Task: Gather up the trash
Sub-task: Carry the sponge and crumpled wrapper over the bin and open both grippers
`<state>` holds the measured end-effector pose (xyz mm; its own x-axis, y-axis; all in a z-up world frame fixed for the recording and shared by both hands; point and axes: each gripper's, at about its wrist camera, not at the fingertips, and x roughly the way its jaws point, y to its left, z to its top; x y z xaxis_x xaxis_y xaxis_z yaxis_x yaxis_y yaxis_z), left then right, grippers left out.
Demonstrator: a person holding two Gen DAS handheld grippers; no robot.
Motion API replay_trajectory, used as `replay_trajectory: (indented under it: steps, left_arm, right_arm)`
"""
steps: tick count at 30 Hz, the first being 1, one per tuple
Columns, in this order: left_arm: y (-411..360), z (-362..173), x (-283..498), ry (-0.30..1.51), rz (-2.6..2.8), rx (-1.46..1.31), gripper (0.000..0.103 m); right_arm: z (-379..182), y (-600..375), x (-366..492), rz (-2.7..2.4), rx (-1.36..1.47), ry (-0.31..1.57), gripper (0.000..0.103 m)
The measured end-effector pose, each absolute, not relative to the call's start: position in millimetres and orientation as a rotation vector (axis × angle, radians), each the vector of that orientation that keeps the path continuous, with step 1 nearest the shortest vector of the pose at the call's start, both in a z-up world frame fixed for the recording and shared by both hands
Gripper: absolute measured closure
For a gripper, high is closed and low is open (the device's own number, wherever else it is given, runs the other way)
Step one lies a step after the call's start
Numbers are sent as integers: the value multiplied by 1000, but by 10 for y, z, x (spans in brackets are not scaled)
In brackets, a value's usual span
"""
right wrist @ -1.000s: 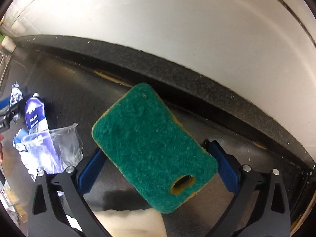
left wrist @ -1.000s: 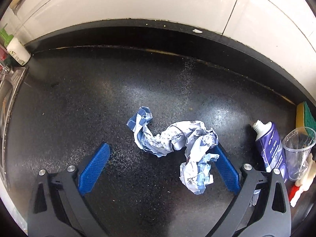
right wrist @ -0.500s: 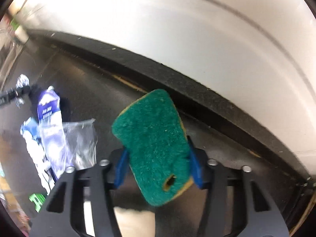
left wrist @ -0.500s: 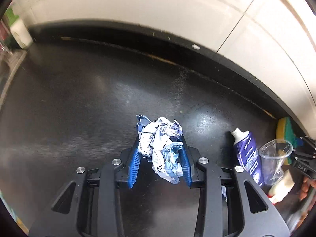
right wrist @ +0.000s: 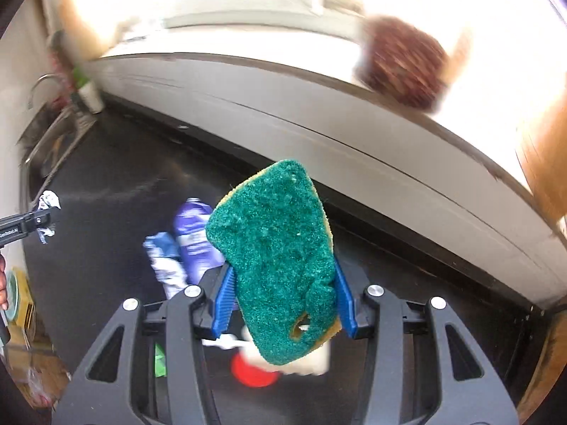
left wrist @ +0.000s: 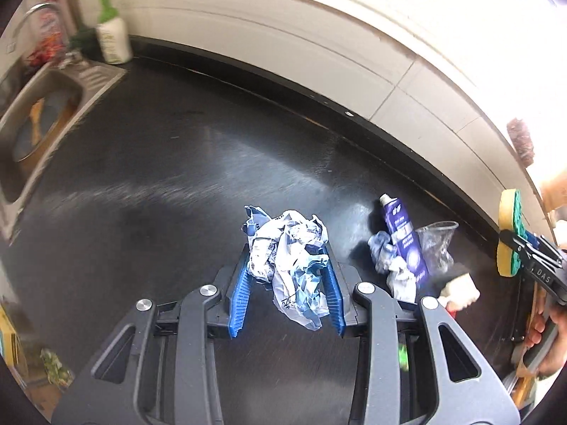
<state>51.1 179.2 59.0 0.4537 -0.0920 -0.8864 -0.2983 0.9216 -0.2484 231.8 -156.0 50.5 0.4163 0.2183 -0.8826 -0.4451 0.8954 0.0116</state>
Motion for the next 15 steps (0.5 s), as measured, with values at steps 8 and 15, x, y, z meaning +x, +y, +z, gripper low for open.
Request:
replay_trajectory:
  steps: [8, 15]
  left_arm:
    - [2131, 783, -644, 1065, 298, -466, 67]
    - [2650, 720, -2052, 1055, 541, -584, 67]
  right_arm:
    - [705, -724, 1662, 654, -314, 1070, 56]
    - [597, 498, 671, 935, -469, 1082, 55]
